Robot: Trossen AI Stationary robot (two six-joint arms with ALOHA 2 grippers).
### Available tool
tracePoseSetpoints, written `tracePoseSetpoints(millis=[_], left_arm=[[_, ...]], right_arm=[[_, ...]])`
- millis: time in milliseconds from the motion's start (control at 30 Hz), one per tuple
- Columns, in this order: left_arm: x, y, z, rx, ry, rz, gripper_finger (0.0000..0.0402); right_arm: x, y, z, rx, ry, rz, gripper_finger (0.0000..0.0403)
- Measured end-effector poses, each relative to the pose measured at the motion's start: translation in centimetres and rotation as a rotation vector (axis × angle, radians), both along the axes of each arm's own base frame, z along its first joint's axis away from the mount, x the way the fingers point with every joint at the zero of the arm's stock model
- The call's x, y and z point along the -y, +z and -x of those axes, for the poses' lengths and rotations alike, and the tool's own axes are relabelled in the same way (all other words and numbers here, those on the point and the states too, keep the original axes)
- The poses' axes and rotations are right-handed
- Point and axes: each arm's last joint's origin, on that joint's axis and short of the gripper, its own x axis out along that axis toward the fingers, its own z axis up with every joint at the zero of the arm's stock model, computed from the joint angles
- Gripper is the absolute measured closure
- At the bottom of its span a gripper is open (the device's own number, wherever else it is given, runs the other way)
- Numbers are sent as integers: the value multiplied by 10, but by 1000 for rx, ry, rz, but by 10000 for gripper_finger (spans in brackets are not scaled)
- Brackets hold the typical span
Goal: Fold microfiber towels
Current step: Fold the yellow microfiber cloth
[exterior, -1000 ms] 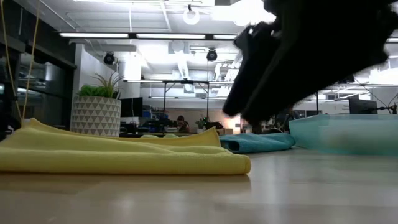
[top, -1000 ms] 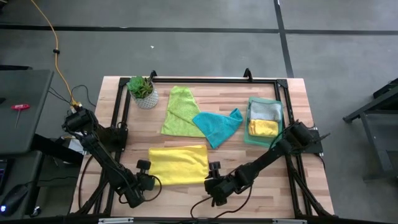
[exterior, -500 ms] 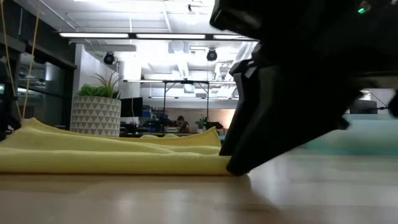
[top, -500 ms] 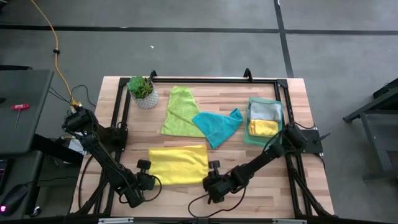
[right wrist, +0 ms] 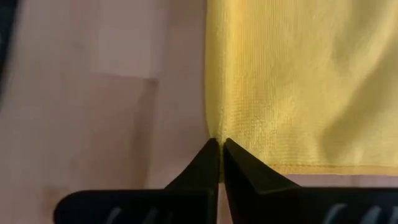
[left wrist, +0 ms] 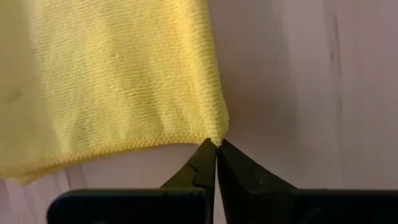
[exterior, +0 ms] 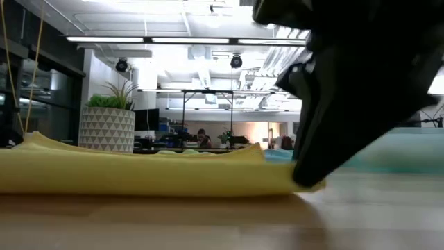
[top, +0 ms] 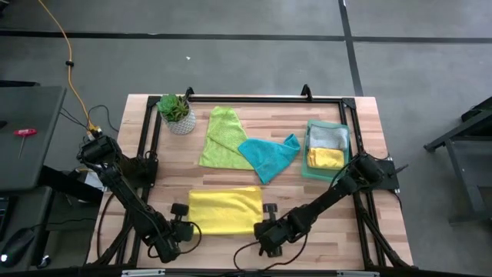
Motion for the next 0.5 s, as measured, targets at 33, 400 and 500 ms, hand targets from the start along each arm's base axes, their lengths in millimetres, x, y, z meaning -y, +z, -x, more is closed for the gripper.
tracePoseSetpoints(millis=[33,400,500], left_arm=[[1,1,0,1,1,3,401],[-3,7,3,-27,8,-11,402],[-6,14,5,-12,12,-13,402]], right_arm=[[-3,3,1,7,1,-6,401],[-4,34,-9,80,-66,61,402],[1,36,-12,82,-89,87,402]])
